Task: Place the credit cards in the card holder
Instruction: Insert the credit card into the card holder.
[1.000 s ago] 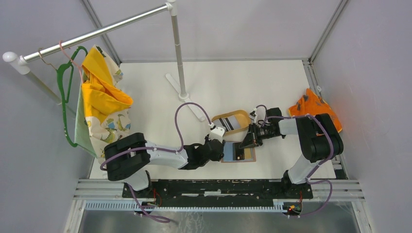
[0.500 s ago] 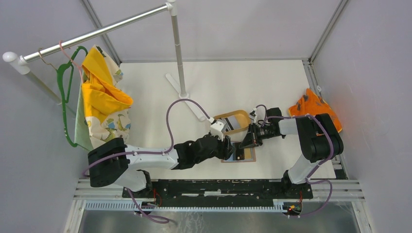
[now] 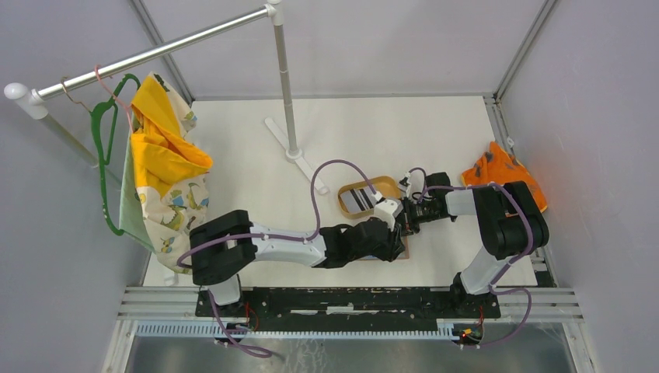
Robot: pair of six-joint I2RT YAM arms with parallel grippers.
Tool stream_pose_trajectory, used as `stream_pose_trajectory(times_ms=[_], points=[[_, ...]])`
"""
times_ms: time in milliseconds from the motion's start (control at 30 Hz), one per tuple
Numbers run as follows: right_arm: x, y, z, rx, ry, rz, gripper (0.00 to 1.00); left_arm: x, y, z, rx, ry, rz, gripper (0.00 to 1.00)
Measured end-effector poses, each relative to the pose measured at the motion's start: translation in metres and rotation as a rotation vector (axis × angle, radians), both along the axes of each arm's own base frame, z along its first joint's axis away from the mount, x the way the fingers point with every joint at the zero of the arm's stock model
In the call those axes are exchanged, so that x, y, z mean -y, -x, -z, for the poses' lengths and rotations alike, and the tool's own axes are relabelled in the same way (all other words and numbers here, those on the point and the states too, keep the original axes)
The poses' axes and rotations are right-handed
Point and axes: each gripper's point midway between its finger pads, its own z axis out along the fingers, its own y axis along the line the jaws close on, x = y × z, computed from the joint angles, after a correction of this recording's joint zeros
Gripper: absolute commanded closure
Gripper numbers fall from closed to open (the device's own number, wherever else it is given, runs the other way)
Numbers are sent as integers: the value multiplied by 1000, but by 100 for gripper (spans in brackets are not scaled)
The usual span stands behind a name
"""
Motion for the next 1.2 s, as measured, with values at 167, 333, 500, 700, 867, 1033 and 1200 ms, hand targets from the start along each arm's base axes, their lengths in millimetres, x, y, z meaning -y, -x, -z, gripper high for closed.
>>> stream_pose_trajectory(times_ms=[167,333,500,700,867,1033,1200], points=[[0,0,0,0,-1,0,88,11,0,15,2,-99,-23,71],[0,0,0,0,-1,0,88,16,-5,30,4,-187,-48,75],[0,0,0,0,-1,0,88,20,-12,42,10,-260,-75,76],[0,0,0,0,-1,-1,88,8,-21,55,34,-364,-131,75],[0,0,0,0,-1,-1,87,3,-29,52,49,-399,-194,63],[-1,1,0,0,-4,-3,82,-2,-30,51,53,-417,-234,55],[-1,1,-2,0,-12,-6,76,-9,-29,54,54,-445,-246,54]])
